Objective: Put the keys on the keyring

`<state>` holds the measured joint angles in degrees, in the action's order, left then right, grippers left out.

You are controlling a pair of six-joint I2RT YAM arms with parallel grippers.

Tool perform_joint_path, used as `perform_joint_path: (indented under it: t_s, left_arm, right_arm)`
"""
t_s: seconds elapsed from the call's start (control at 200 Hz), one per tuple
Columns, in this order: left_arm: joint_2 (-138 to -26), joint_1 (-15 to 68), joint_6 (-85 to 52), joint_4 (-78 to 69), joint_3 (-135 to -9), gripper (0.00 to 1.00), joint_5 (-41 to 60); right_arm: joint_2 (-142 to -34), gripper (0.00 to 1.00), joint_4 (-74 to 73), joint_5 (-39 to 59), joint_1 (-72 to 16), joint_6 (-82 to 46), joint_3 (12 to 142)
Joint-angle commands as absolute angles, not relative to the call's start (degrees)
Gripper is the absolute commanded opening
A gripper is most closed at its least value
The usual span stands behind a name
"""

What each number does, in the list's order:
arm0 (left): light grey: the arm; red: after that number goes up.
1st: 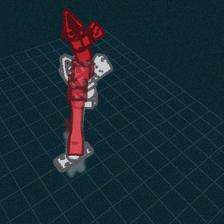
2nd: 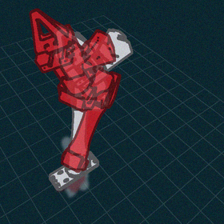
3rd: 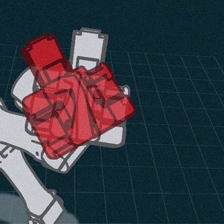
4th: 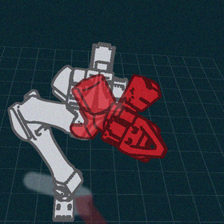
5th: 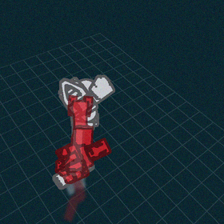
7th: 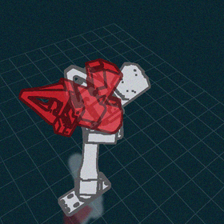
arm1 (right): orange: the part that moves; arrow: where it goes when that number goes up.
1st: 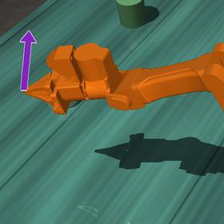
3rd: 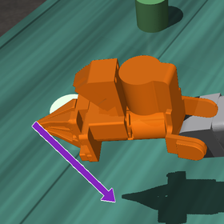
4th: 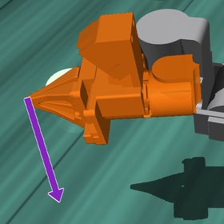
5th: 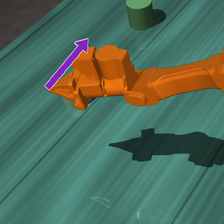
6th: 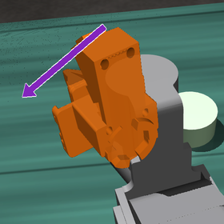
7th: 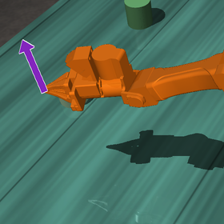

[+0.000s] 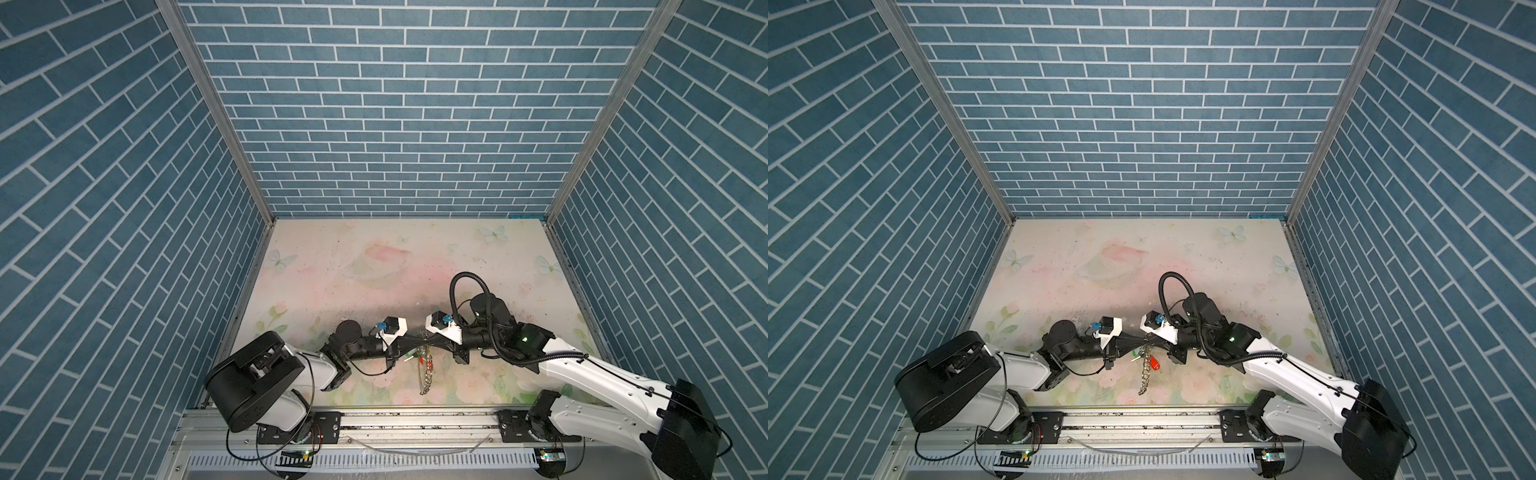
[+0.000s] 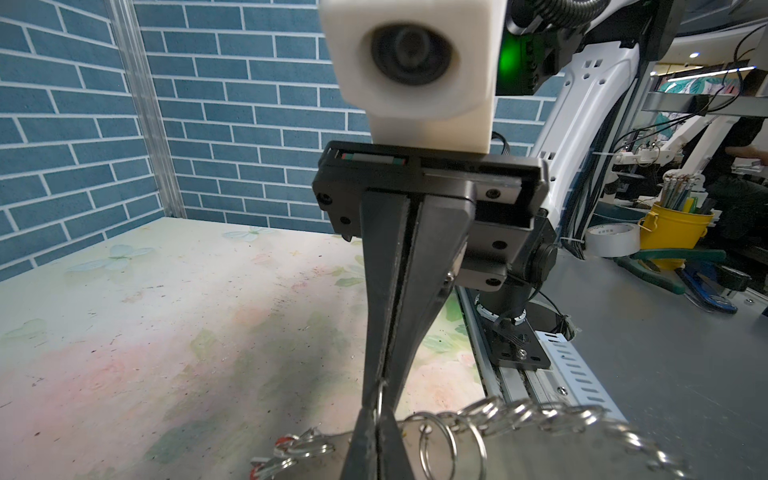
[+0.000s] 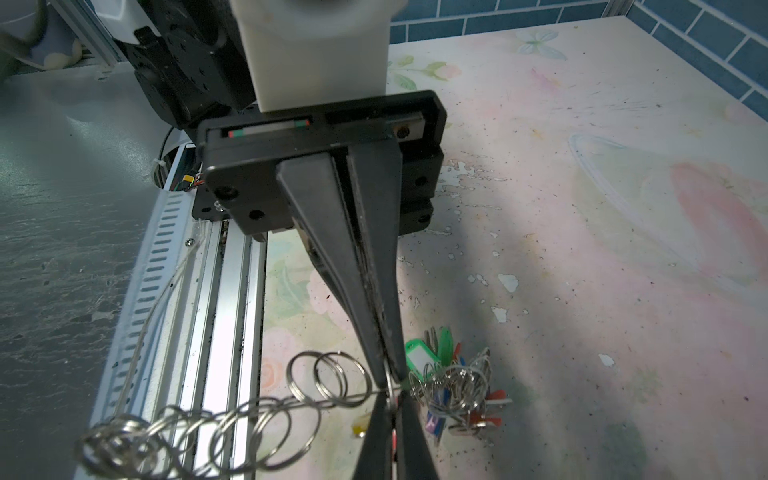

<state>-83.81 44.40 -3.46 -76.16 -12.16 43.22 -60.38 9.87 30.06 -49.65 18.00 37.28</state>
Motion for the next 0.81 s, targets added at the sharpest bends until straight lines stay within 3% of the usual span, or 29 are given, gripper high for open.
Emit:
perform_joint_path:
  t_s: [0.0,0.18,0.46,0.8]
  left_arm:
    - [-83.1,44.4,-2.5,-77.9,-12.4,0.11,42.3]
    - [-78.1,44.5,1.9,-63.0,-14.7,0.16,42.0]
    - [-79.6,45.0,0.8,-64.1,-15.3,0.20,43.6]
    - [-80.9,45.1,-0.7,-66.7,-15.3,0.11,44.5]
  right_arm:
    - [-62.0,0.00,18.3,28.9,-49.8,20.4,42.4]
    - [-65.9,0.00,28.7,25.8,-51.0,24.3,49.7]
    - [-69.0,0.00,30.7,27.1,-51.4,26.8,54.7]
    - [-71.2,0.00,30.2,28.2,-51.9,27.1,55.8]
